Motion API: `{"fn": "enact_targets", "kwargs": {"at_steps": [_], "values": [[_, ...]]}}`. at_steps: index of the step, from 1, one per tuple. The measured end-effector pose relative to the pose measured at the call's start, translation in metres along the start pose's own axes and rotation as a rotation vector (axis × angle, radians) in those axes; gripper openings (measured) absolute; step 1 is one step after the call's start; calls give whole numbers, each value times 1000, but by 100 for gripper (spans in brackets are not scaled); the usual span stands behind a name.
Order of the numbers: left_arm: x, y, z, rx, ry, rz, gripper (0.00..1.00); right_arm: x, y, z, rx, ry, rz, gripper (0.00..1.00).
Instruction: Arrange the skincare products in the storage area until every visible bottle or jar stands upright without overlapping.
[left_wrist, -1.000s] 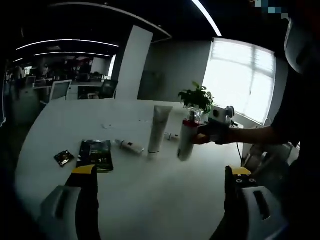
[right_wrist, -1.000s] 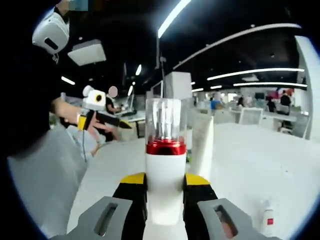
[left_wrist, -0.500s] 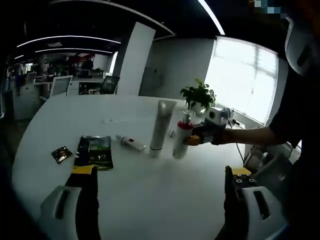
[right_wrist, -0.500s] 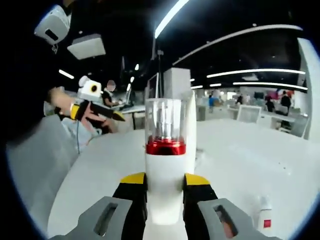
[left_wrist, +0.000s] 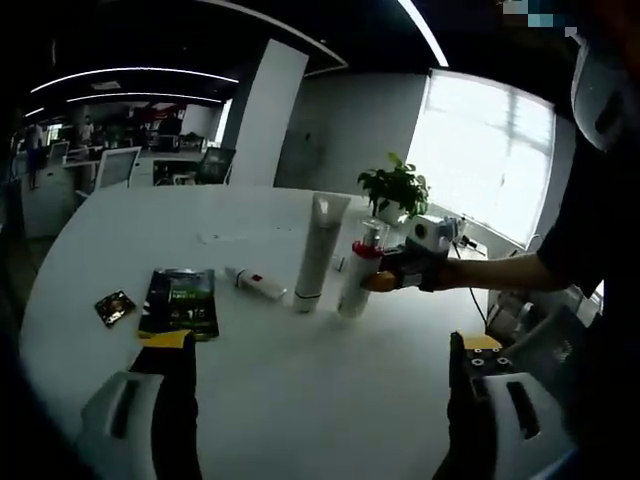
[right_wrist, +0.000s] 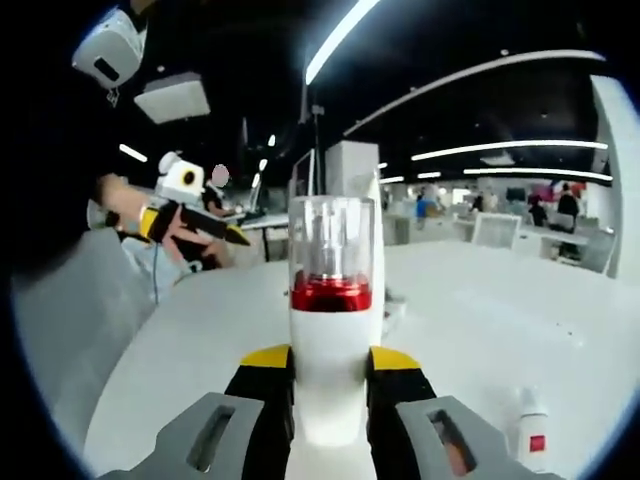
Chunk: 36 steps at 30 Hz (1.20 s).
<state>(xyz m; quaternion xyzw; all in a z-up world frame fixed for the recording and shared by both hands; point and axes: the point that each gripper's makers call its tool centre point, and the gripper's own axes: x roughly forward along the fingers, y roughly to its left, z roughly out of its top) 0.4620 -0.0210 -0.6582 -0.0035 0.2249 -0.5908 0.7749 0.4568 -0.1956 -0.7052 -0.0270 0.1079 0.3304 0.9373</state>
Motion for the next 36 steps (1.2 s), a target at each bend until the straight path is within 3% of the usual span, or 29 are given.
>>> {"fn": "enact_targets", "kwargs": {"at_steps": [13, 36], "values": [[1, -2, -6, -5, 16, -6, 98, -1, -4, -5, -107, 75, 72, 20], [6, 1, -9, -11, 29, -7, 96, 14, -46, -5, -100, 42, 73, 20]]}}
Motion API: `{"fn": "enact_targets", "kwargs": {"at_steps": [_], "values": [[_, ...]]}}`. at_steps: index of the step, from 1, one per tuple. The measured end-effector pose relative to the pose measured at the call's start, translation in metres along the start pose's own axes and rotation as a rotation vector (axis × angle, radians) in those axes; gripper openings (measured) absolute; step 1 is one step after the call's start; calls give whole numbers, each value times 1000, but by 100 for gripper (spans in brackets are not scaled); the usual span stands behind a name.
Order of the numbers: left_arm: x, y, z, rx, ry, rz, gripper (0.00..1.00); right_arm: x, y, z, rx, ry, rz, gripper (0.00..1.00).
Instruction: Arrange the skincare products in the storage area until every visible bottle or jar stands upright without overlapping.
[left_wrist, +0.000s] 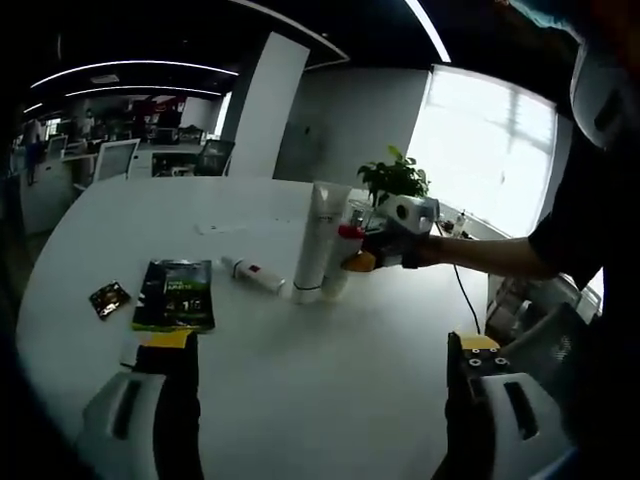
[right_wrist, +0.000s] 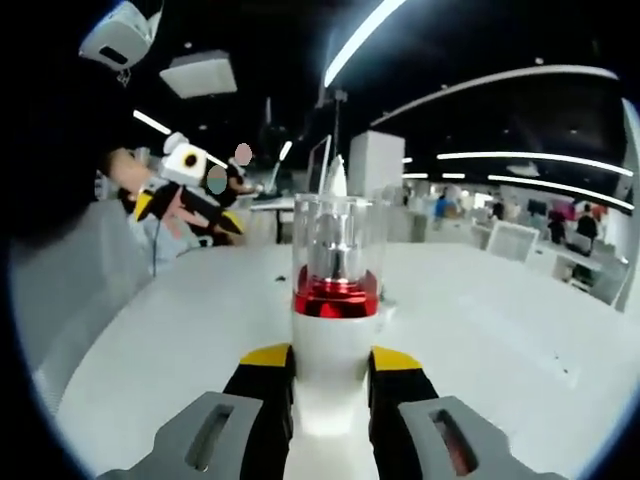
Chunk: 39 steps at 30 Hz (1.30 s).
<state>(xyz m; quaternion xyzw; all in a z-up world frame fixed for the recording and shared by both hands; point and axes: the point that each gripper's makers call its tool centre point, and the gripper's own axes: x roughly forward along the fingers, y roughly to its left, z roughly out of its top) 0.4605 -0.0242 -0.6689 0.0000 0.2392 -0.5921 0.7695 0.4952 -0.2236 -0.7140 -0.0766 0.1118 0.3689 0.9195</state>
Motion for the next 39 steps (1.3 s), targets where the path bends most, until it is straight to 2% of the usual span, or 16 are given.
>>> {"fn": "enact_targets", "kwargs": {"at_steps": [11, 21, 24, 26, 34, 37, 39], "values": [[0, 1, -1, 0, 5, -1, 96, 1, -5, -2, -13, 9, 42, 20], [2, -1, -1, 2, 7, -4, 96, -3, -28, -20, -12, 31, 53, 20], [2, -2, 0, 4, 7, -8, 96, -3, -23, -29, -23, 82, 51, 20], [2, -3, 0, 4, 7, -8, 96, -3, -18, -30, -15, 93, 50, 23], [3, -3, 3, 7, 6, -10, 96, -8, -3, -19, 13, 107, 14, 32], [3, -3, 6, 8, 6, -3, 96, -10, -1, -15, 32, 118, -15, 39], [3, 0, 5, 2, 15, 9, 95, -12, 3, -14, 79, 119, -29, 43]]}}
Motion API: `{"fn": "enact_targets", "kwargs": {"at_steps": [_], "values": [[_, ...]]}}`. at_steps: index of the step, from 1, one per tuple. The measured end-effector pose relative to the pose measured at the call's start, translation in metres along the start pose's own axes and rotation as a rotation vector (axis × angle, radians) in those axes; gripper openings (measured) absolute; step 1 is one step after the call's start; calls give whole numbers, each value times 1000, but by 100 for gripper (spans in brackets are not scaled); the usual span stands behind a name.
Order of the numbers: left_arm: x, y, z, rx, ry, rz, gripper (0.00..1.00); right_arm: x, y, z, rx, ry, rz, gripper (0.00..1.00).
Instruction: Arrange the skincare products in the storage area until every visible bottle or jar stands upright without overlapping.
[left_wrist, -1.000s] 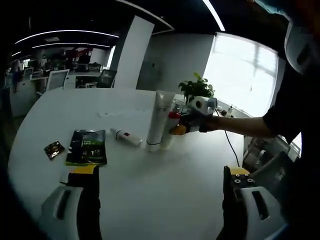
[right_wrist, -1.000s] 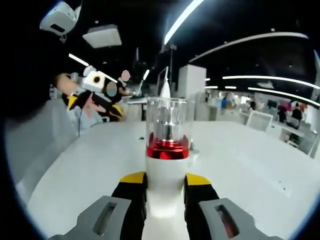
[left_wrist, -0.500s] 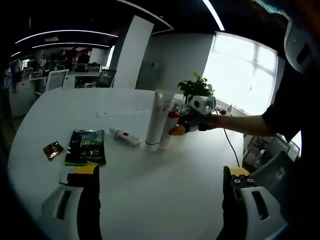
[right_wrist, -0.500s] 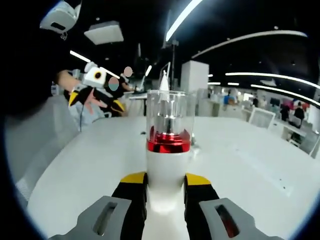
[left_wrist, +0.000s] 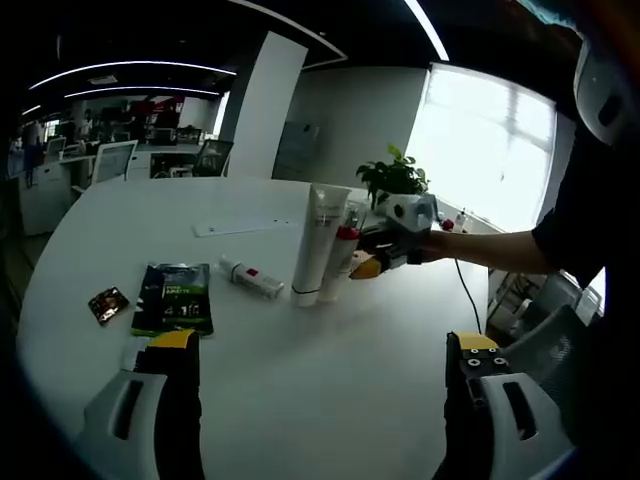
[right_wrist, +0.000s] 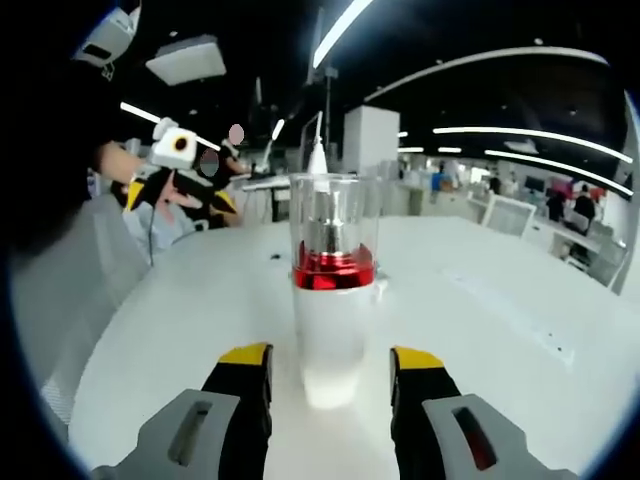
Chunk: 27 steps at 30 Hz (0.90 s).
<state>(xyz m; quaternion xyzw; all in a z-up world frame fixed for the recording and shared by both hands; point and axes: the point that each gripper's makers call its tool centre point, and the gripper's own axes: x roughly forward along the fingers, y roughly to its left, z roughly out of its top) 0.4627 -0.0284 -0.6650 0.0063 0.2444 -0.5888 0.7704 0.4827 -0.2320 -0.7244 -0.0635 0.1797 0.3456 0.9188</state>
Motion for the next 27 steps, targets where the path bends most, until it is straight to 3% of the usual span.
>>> {"fn": "enact_targets", "kwargs": {"at_steps": [5, 9, 12, 14, 20, 23, 27], "values": [[-3, 6, -6, -19, 34, 27, 94, -9, 7, 3, 37, 15, -52, 52], [-9, 8, -13, -29, 65, 40, 92, -16, 1, 3, 95, 28, -103, 59], [-12, 11, -15, -38, 71, 53, 93, -20, 5, 2, 138, 74, -147, 68], [-14, 12, -16, -49, 79, 59, 94, -23, 12, 1, 153, 121, -163, 71], [-22, 19, -16, -52, 92, 75, 95, -31, 33, 15, 283, 111, -180, 79], [-26, 23, -17, -51, 102, 83, 95, -38, 44, 11, 315, 169, -202, 82], [-33, 29, -16, -63, 99, 97, 97, -45, 58, 12, 346, 183, -223, 86]]}}
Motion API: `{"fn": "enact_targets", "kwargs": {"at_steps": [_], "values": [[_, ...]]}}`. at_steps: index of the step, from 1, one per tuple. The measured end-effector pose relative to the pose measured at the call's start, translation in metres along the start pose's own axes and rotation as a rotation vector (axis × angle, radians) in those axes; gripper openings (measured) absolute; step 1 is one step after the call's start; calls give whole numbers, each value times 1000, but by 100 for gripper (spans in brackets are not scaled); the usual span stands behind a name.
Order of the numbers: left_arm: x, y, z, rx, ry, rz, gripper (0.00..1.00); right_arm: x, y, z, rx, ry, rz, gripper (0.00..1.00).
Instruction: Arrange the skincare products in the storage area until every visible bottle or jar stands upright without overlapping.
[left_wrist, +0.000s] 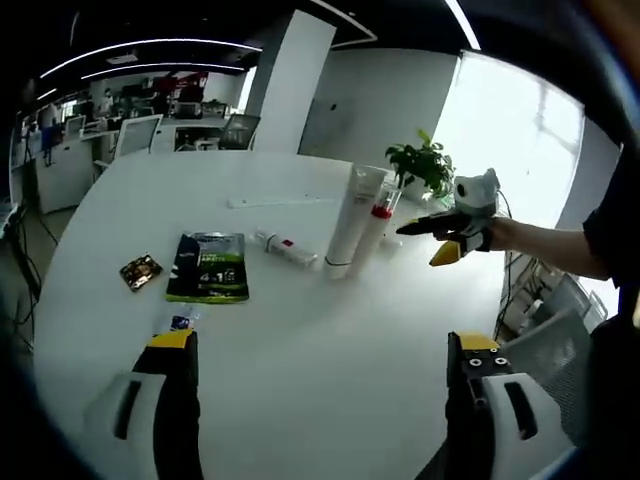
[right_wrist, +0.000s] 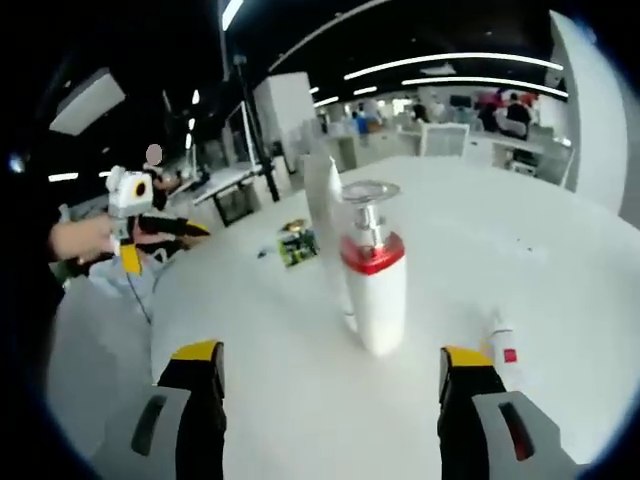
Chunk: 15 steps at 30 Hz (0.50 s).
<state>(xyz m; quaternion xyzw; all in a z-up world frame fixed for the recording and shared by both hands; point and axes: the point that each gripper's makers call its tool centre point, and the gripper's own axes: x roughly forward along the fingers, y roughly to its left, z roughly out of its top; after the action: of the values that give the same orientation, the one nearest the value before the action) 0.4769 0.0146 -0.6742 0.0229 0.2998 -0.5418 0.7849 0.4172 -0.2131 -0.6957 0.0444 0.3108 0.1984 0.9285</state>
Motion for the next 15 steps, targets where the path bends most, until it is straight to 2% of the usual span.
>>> {"fn": "enact_targets", "kwargs": {"at_steps": [5, 6, 7, 10, 15], "values": [[-8, 5, -4, -14, 15, 15, 97, -13, 17, -4, 46, -5, -15, 89], [-9, 6, -5, -16, 17, 15, 98, -15, 25, -5, 56, -1, 8, 94], [-10, 6, -6, -19, 20, 15, 98, -18, 23, -7, 68, 4, -25, 94], [-14, 6, -10, -40, 45, 16, 98, -25, 31, -9, 79, 2, -28, 97], [-24, 5, -11, -44, 49, 18, 99, -36, 44, -11, 101, -6, -40, 99]]}}
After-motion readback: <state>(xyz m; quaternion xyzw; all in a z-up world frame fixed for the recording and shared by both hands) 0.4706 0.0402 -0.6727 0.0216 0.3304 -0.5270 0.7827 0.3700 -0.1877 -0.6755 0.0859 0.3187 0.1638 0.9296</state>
